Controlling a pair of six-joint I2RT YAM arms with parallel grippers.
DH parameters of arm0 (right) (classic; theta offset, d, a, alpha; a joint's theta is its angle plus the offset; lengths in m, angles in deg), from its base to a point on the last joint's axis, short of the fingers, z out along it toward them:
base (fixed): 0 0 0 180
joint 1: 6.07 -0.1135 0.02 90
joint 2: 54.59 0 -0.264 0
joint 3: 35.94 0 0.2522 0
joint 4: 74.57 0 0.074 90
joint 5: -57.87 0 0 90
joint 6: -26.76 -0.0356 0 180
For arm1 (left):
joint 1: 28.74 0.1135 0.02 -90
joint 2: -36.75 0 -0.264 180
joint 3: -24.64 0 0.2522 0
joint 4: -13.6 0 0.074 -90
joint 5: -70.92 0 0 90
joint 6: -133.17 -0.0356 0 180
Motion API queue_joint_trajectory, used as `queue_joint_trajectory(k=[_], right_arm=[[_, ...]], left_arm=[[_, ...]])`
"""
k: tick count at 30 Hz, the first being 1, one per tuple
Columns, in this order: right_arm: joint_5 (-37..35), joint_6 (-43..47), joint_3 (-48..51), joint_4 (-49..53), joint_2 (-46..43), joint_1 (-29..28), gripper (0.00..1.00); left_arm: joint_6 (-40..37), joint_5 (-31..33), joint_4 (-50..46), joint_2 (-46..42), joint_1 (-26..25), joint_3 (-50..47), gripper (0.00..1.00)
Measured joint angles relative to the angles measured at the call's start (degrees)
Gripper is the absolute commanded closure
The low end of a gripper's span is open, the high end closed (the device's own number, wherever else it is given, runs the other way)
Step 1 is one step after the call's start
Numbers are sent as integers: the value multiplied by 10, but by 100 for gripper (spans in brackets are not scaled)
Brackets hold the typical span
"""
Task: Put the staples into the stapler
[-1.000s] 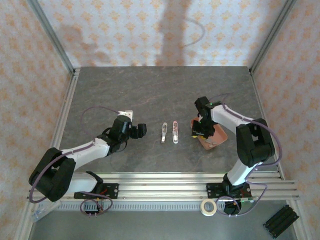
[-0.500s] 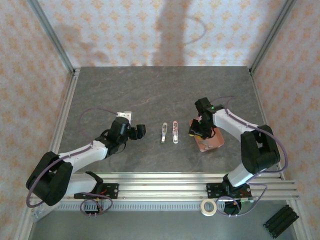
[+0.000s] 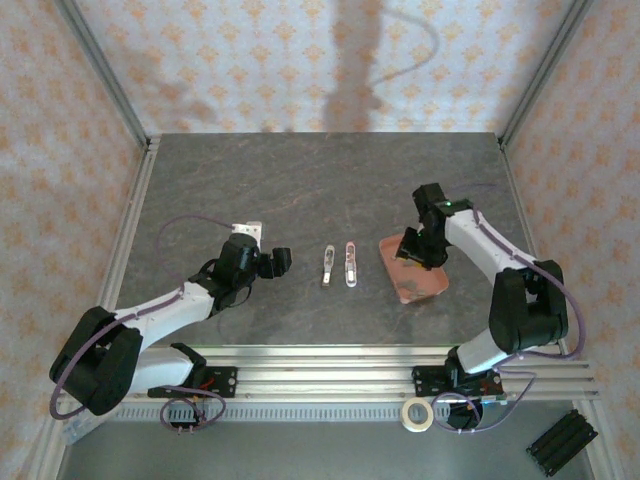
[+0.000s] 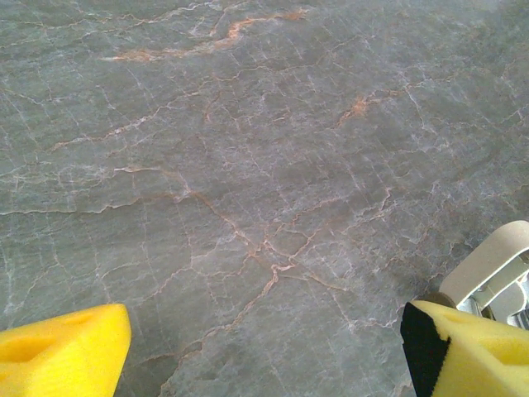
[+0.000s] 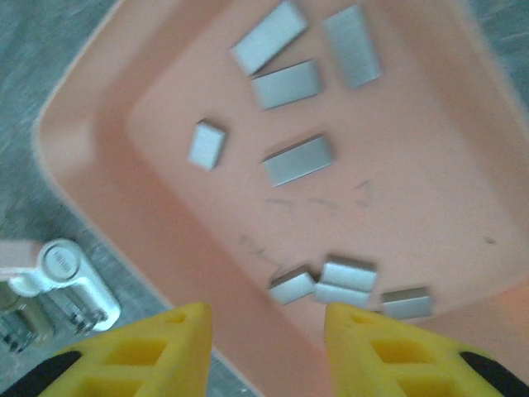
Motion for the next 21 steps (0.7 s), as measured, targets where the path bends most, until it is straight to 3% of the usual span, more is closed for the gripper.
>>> queue_joint_trajectory(k=[8, 14, 21], right_arm=[[-16, -103, -7, -10, 63, 6, 59], [6, -218, 10, -77, 67, 7, 63], [7, -284, 20, -115, 73, 10, 65]], left_arm=[[0, 3, 0, 0, 0, 0, 14], [0, 4, 0, 3, 0, 0, 14], [-7, 4, 0, 15, 0, 0, 14]])
